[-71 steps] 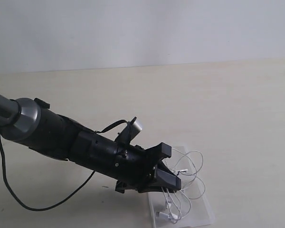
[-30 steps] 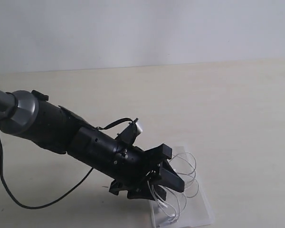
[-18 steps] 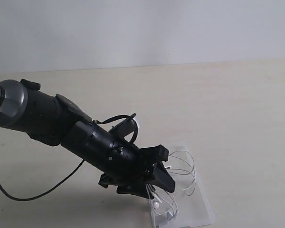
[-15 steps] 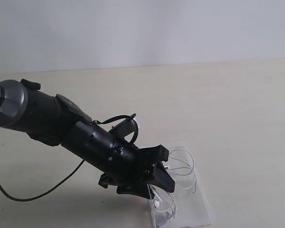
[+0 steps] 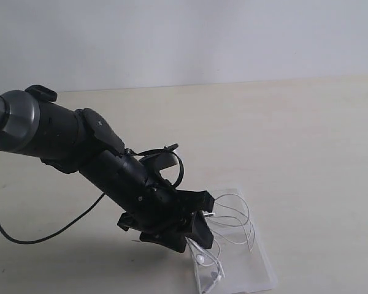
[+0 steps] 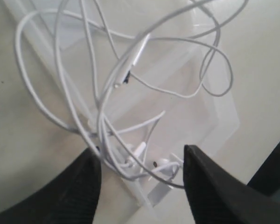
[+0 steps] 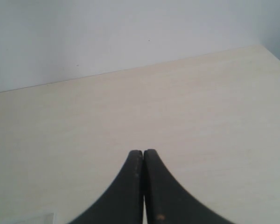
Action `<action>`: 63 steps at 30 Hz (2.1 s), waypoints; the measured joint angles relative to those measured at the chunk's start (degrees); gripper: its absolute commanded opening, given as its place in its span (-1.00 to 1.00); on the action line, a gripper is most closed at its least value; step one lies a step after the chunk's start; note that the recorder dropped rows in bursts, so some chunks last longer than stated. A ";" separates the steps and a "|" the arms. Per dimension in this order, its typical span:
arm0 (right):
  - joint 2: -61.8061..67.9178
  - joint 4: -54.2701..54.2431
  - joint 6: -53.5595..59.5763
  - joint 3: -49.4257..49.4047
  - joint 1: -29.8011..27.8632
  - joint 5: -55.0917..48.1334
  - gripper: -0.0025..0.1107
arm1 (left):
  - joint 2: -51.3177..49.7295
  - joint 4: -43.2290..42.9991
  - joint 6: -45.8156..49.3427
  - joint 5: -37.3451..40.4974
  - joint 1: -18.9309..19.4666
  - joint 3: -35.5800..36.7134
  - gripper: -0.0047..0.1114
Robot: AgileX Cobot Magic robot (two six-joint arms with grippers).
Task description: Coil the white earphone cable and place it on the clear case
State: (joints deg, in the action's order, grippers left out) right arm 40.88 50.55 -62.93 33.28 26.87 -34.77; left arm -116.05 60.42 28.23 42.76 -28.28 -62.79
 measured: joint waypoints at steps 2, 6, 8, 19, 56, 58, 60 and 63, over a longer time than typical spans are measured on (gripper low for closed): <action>0.00 0.00 0.00 0.00 0.00 0.00 -0.96 | 0.00 0.00 -0.13 0.11 0.00 0.00 -0.02; 0.00 0.00 0.00 0.00 0.00 0.00 -0.96 | 0.00 -0.13 -0.13 0.72 0.00 0.00 -0.02; 0.00 0.00 0.00 0.00 0.00 0.00 -0.96 | 0.00 -0.13 -0.13 1.28 0.00 0.00 -0.02; 0.00 0.00 0.00 0.00 0.00 0.00 -0.96 | 1.26 -4.66 -0.13 3.13 0.00 0.00 0.00; 0.00 0.00 0.00 0.00 0.00 0.00 -0.96 | 28.37 -11.73 3.50 12.06 14.43 -0.10 -0.92; 0.00 0.00 0.00 0.00 0.00 0.00 -0.96 | 30.68 -11.99 3.87 12.64 15.22 0.12 -0.92; 0.00 0.00 0.00 0.00 0.00 0.00 -0.96 | 32.92 -11.99 4.34 12.79 15.46 0.85 -0.92; 0.00 0.00 0.00 0.00 0.00 0.00 -0.96 | 37.36 -12.03 5.25 12.13 15.59 2.98 -0.92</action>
State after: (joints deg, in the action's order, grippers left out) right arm 40.88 50.55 -62.93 33.28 26.87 -34.77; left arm -78.69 48.39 33.48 54.88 -12.69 -59.81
